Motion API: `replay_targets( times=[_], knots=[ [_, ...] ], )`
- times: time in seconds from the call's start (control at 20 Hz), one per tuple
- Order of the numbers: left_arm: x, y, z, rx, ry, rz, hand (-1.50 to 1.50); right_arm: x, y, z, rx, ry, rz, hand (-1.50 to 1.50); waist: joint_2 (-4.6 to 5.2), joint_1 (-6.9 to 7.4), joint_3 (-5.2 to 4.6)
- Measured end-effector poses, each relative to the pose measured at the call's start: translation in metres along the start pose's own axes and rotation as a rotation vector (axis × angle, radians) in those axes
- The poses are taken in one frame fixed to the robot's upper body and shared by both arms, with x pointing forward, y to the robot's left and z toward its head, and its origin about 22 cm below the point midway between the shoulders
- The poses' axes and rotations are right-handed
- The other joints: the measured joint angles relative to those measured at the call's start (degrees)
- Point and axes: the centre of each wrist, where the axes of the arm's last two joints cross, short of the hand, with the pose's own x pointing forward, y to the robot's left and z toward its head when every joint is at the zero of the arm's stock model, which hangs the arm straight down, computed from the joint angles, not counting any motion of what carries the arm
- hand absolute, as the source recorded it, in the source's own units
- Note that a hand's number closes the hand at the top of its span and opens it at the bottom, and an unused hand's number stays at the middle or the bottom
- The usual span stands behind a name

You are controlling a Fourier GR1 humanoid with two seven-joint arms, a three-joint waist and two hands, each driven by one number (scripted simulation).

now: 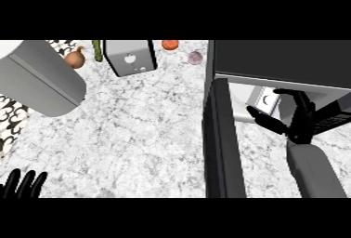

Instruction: Pick up the milk, place it into the microwave and close the microwave

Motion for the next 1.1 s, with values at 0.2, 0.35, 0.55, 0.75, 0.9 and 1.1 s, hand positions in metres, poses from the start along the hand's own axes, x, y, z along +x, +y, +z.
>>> replay_targets(
  times=[0.2,0.35,0.55,0.75,0.9,1.1],
  knots=[
    [-0.001,-0.001,-0.004,-0.018,0.003,-0.008,-1.5,-0.002,0.001,0.006,0.035,-0.029,0.064,-1.5,0.64,1.14,0.02],
    [-0.003,-0.002,-0.006,-0.031,0.004,-0.012,-1.5,-0.002,0.011,0.011,0.071,-0.011,0.083,-1.5,1.28,2.3,-0.06],
    [-0.005,-0.004,-0.01,-0.052,0.001,-0.008,-1.5,-0.003,0.035,-0.024,0.086,0.168,0.018,-1.5,2.26,3.76,-0.39],
    [-0.006,-0.008,-0.015,-0.057,-0.009,-0.011,-1.5,-0.001,0.05,-0.062,0.138,0.292,-0.035,-1.5,2.58,3.48,-0.42],
    [-0.007,-0.011,-0.017,-0.063,-0.01,-0.013,-1.5,0.0,0.059,-0.08,0.177,0.359,-0.044,-1.5,2.71,2.77,-0.34],
    [-0.01,-0.018,-0.02,-0.058,-0.008,-0.015,-1.5,0.0,0.065,-0.098,0.227,0.413,-0.048,-1.5,2.95,1.86,-0.19]
  ],
)
